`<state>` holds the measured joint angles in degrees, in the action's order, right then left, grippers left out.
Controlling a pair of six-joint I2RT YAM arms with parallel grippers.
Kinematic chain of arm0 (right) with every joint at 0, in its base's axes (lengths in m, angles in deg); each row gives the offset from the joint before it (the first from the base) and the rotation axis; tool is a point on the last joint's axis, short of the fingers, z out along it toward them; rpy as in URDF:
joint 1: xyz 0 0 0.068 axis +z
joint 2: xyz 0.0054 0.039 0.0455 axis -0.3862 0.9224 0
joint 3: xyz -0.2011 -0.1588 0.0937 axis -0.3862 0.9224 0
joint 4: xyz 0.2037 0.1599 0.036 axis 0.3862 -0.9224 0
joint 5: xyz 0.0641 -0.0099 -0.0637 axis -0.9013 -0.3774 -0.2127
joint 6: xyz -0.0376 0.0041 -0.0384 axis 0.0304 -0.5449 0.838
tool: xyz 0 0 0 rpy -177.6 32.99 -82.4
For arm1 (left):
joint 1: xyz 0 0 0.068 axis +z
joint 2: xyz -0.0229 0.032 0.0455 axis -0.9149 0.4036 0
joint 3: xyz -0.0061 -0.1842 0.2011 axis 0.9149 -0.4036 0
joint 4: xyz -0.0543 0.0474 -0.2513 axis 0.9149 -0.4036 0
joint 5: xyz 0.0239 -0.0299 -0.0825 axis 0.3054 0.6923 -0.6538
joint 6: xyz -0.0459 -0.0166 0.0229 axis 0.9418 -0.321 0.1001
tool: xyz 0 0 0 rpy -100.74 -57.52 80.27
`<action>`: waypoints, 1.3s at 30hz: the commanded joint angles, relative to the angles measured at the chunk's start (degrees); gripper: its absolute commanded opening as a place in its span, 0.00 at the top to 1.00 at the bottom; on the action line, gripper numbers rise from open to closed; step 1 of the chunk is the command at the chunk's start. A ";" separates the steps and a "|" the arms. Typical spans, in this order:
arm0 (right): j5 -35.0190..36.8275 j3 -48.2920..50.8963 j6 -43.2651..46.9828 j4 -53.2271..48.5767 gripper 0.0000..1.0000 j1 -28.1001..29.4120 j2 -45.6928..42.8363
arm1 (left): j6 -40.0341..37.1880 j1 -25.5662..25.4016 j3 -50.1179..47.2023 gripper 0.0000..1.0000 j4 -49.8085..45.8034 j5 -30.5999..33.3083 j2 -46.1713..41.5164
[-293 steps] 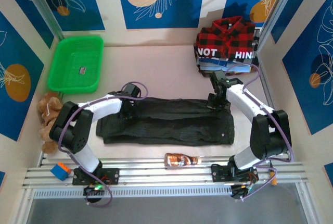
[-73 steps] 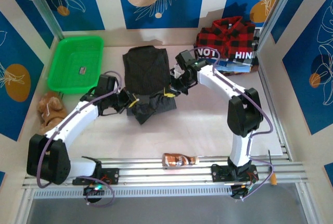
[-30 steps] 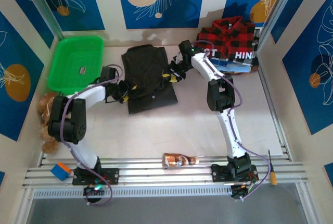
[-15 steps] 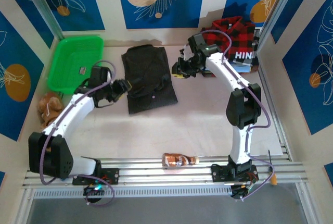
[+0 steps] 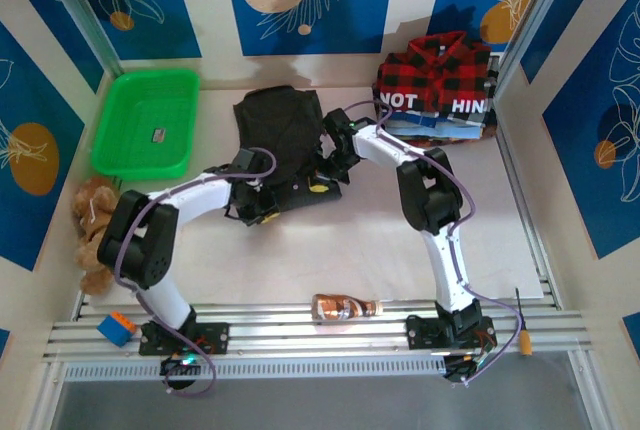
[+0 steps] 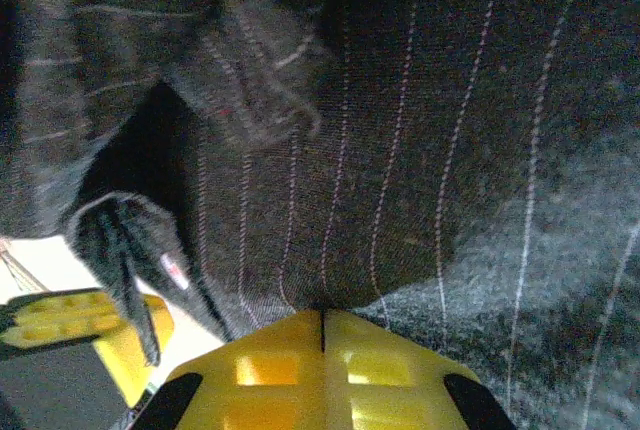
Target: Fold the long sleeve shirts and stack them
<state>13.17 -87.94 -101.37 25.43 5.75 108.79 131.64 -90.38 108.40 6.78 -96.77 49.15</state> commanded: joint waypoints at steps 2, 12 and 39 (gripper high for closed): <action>0.19 -2.18 -0.93 0.43 0.98 -0.26 1.67 | 1.59 -0.07 7.80 0.84 3.92 2.00 3.88; 1.08 0.92 -2.05 2.03 0.98 0.40 2.37 | 7.70 3.72 17.62 0.84 11.45 2.24 11.76; 7.08 -12.09 -3.51 -3.54 0.60 -1.70 3.74 | 9.17 -3.06 -5.16 0.24 10.21 8.34 -17.90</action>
<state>18.55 -98.14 -106.39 25.17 4.70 110.56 140.05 -91.25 109.65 21.58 -89.80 31.86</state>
